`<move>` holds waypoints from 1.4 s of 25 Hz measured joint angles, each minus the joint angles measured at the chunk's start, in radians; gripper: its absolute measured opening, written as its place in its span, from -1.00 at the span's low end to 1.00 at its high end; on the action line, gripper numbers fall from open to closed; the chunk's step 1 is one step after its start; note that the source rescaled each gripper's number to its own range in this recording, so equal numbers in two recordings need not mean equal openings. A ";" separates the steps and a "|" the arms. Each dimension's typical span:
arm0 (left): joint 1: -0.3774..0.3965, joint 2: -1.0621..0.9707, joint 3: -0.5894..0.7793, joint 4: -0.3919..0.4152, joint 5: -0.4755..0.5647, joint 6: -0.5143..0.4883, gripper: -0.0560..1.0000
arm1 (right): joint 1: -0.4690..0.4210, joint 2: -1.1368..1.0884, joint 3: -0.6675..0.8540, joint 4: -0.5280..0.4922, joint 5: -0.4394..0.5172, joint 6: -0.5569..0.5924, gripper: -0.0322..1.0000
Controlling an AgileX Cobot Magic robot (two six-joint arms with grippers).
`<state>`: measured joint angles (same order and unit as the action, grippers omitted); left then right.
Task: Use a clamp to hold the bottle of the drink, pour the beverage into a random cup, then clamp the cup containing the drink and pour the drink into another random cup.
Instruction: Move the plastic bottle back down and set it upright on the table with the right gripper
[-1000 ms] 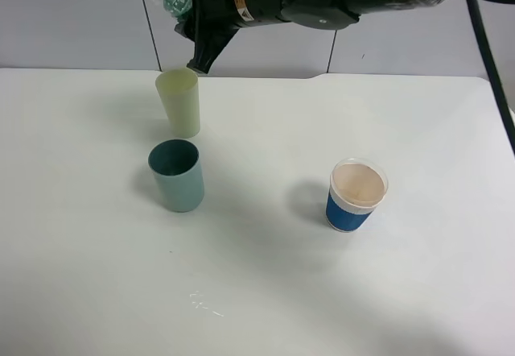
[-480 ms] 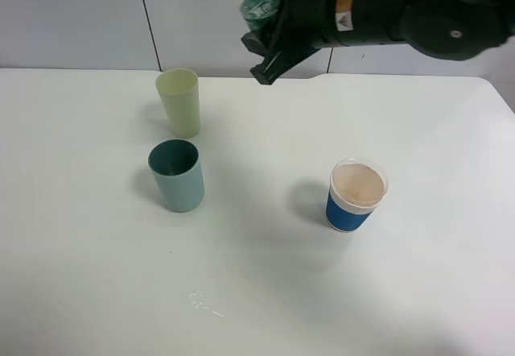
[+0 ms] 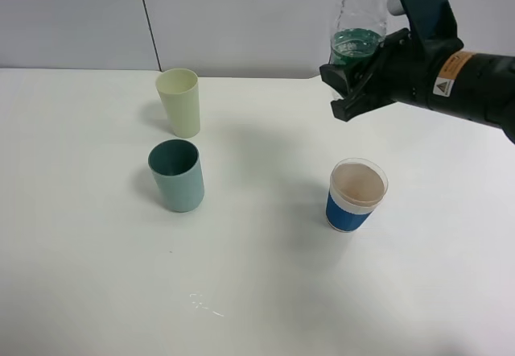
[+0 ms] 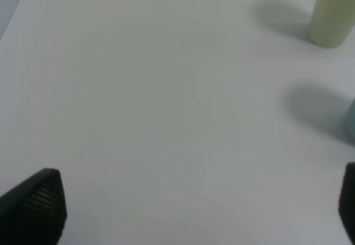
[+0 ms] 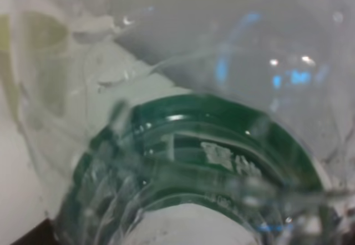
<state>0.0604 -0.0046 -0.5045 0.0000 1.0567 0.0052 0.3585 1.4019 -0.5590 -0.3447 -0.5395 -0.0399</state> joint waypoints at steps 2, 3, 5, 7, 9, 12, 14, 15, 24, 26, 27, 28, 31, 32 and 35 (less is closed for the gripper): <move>0.000 0.000 0.000 0.000 0.000 0.000 1.00 | -0.036 0.000 0.045 0.030 -0.096 -0.081 -0.94; 0.000 0.000 0.000 0.000 0.000 0.000 1.00 | -0.055 0.000 0.058 0.044 -0.127 -0.121 -0.94; 0.000 0.000 0.000 0.000 0.000 0.000 1.00 | -0.090 0.007 0.070 0.057 -0.171 -0.177 -0.94; 0.000 0.000 0.000 0.000 0.000 0.000 1.00 | -0.123 0.030 0.073 0.065 -0.211 -0.203 -0.94; 0.000 0.000 0.000 0.000 0.000 0.000 1.00 | -0.150 0.061 0.073 0.072 -0.262 -0.207 -0.94; 0.000 0.000 0.000 0.000 0.000 0.000 1.00 | -0.180 0.117 0.074 0.083 -0.341 -0.207 -0.94; 0.000 0.000 0.000 0.000 0.000 0.000 1.00 | -0.191 0.163 0.074 0.101 -0.398 -0.207 -0.94; 0.000 0.000 0.000 0.000 0.000 0.000 1.00 | -0.193 0.187 0.074 0.113 -0.432 -0.206 -0.94; 0.000 0.000 0.000 0.000 0.000 0.000 1.00 | -0.195 0.400 0.071 0.205 -0.660 -0.206 -0.94; 0.000 0.000 0.000 0.000 0.000 0.000 1.00 | -0.195 0.436 0.071 0.223 -0.663 -0.206 -0.94; 0.000 0.000 0.000 0.000 0.000 0.000 1.00 | -0.197 0.448 0.070 0.224 -0.663 -0.206 -0.94; 0.000 0.000 0.000 0.000 0.000 0.000 1.00 | -0.201 0.462 0.065 0.224 -0.663 -0.206 -0.94; 0.000 0.000 0.000 0.000 0.000 0.000 1.00 | -0.206 0.494 0.029 0.230 -0.663 -0.206 -0.94; 0.000 0.000 0.000 0.000 0.000 0.000 1.00 | -0.207 0.504 0.014 0.230 -0.663 -0.206 -0.94; 0.000 0.000 0.000 0.000 0.000 0.000 1.00 | -0.210 0.534 -0.029 0.230 -0.664 -0.206 -0.94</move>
<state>0.0604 -0.0046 -0.5045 0.0000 1.0567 0.0052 0.1488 1.9361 -0.5881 -0.1145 -1.2034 -0.2460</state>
